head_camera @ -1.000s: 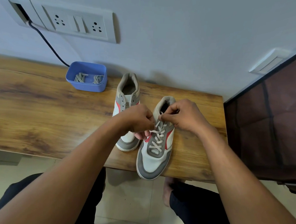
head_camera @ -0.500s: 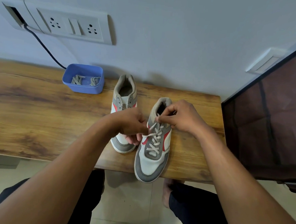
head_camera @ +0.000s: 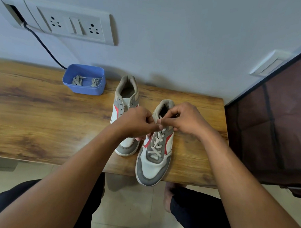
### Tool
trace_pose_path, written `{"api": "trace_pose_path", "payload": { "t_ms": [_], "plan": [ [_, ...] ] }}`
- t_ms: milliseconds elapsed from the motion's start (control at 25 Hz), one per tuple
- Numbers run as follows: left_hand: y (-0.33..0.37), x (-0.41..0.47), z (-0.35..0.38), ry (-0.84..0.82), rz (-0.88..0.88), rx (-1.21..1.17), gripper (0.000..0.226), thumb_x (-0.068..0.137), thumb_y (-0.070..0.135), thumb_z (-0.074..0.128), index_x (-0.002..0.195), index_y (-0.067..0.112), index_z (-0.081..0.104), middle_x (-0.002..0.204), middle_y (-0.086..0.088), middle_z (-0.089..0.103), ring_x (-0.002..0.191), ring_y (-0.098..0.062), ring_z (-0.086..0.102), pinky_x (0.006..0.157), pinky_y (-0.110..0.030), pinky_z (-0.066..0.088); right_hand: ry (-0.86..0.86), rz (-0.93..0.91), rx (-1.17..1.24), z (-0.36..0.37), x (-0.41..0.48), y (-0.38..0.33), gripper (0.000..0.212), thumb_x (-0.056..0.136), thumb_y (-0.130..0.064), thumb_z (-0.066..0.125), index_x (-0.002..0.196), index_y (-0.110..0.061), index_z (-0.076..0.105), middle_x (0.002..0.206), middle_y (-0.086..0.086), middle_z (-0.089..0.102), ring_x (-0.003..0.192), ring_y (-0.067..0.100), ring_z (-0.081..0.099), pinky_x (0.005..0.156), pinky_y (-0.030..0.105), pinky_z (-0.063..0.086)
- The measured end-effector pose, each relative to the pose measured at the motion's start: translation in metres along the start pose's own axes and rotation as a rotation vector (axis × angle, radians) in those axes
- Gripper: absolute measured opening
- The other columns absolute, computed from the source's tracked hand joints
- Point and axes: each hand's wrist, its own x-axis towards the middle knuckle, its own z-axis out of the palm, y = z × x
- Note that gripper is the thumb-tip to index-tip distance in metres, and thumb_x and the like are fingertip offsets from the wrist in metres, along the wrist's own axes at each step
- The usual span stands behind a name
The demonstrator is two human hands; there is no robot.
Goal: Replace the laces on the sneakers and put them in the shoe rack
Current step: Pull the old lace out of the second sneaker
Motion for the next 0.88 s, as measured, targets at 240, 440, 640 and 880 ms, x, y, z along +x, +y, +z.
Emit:
{"api": "trace_pose_path", "payload": {
  "t_ms": [240, 440, 640, 880],
  "plan": [
    [-0.001, -0.011, -0.017, -0.314, -0.013, 0.032, 0.013, 0.096, 0.016, 0.068, 0.089, 0.005, 0.069, 0.078, -0.009, 0.076, 0.067, -0.017, 0.074, 0.063, -0.026, 0.059, 0.01, 0.018, -0.012, 0.004, 0.001, 0.0, 0.009, 0.077, -0.025, 0.091, 0.072, -0.025, 0.083, 0.069, -0.005, 0.075, 0.061, 0.005, 0.062, 0.069, 0.044, 0.058],
    [-0.002, -0.002, -0.001, 0.016, 0.037, 0.047, 0.03, 0.092, 0.039, 0.073, 0.088, 0.009, 0.069, 0.072, -0.006, 0.075, 0.063, -0.017, 0.074, 0.067, -0.034, 0.064, -0.013, 0.019, 0.0, 0.002, 0.003, 0.001, 0.008, 0.078, -0.028, 0.091, 0.074, -0.025, 0.084, 0.071, -0.006, 0.076, 0.055, -0.002, 0.056, 0.064, 0.033, 0.05],
    [-0.009, -0.006, -0.018, -0.307, 0.016, 0.019, 0.005, 0.093, 0.012, 0.071, 0.089, 0.009, 0.072, 0.083, -0.011, 0.077, 0.07, -0.019, 0.074, 0.073, -0.033, 0.063, -0.015, 0.012, 0.018, 0.003, 0.002, 0.002, 0.009, 0.077, -0.026, 0.093, 0.075, -0.025, 0.084, 0.064, -0.012, 0.072, 0.055, -0.004, 0.058, 0.064, 0.029, 0.05],
    [-0.005, -0.002, -0.005, -0.041, 0.058, 0.06, 0.019, 0.09, 0.03, 0.076, 0.086, 0.012, 0.073, 0.081, -0.005, 0.075, 0.073, -0.018, 0.073, 0.074, -0.039, 0.063, -0.008, 0.015, 0.013, 0.003, 0.002, 0.001, 0.008, 0.078, -0.026, 0.092, 0.074, -0.025, 0.084, 0.062, -0.013, 0.071, 0.054, -0.004, 0.059, 0.064, 0.028, 0.05]
  ]
}}
